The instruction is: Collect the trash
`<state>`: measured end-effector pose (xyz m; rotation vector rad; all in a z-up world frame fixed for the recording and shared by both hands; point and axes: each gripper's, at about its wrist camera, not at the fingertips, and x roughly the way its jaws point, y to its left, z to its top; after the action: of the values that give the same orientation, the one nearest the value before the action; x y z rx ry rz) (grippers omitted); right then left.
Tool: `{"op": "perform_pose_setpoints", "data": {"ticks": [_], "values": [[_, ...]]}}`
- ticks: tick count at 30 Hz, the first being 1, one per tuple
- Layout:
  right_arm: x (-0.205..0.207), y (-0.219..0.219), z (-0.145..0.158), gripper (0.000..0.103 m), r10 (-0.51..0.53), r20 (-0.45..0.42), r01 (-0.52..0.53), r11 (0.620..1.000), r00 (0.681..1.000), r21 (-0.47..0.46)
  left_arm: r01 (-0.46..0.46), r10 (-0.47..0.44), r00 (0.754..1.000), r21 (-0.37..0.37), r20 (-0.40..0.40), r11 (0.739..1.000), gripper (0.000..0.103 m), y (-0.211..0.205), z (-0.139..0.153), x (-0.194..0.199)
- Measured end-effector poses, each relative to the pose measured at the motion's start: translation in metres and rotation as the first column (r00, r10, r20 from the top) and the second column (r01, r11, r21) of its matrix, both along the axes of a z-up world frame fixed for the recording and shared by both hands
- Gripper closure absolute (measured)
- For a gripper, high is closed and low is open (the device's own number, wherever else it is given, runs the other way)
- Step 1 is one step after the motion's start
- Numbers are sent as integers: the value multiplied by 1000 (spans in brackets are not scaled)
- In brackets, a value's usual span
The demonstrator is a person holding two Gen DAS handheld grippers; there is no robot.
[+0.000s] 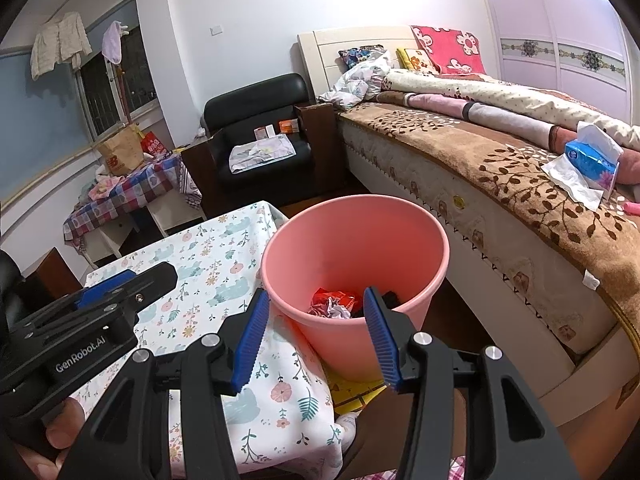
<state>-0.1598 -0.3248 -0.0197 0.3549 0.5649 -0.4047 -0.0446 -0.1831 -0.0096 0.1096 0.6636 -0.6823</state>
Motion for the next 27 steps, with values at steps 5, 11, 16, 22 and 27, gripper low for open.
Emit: {"op": "perform_pose_setpoints", "data": {"ticks": [5, 11, 16, 22, 27], "values": [[0, 0, 0, 54, 0, 0, 0, 1000, 1000, -1, -1, 1, 1000, -2, -2, 1000, 49, -1, -1, 0], [0, -1, 0, 54, 0, 0, 0, 1000, 1000, 1, -5, 5, 1000, 2, 1, 1000, 49, 0, -1, -1], [0, 0, 0, 54, 1, 0, -1, 1000, 1000, 1, -5, 5, 1000, 5, -1, 1000, 49, 1, -1, -1], [0, 0, 0, 54, 0, 1, 0, 1000, 1000, 1, -4, 4, 1000, 6, 0, 1000, 49, 1, -2, -1], [0, 0, 0, 54, 0, 1, 0, 1000, 1000, 3, -4, 4, 1000, 6, 0, 1000, 49, 0, -2, -2]]}}
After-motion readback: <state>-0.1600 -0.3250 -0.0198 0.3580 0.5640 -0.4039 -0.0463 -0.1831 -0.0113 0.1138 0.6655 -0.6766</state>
